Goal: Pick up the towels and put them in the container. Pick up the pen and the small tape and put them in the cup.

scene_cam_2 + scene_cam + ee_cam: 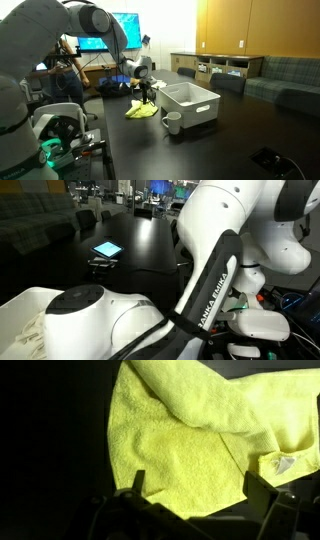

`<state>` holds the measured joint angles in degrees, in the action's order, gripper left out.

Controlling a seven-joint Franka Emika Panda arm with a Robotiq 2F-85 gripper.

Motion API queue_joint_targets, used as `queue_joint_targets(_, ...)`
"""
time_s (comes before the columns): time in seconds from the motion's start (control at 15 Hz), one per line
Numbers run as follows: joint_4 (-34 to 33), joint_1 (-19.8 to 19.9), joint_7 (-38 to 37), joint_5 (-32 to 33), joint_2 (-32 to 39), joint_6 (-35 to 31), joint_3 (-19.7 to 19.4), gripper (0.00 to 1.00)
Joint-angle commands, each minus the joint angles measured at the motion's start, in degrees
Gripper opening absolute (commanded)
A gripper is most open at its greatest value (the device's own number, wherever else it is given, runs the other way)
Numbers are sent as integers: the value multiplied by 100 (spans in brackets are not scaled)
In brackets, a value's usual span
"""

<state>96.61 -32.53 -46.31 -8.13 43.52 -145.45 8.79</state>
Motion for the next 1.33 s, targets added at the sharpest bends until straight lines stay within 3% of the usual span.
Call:
queue_joint_targets(0.0,-529,-227,-683,-66,404,122,-137,100)
queue_joint_targets(0.53,-1230,-456,-2287,-159,1273,88,-219,100)
queue_joint_targets(0.93,-1088,-496,-3351,-68,1357,-13,-463,100)
queue_joint_targets(1.27,-1050,-432,-3724,25,1320,58,-568,100)
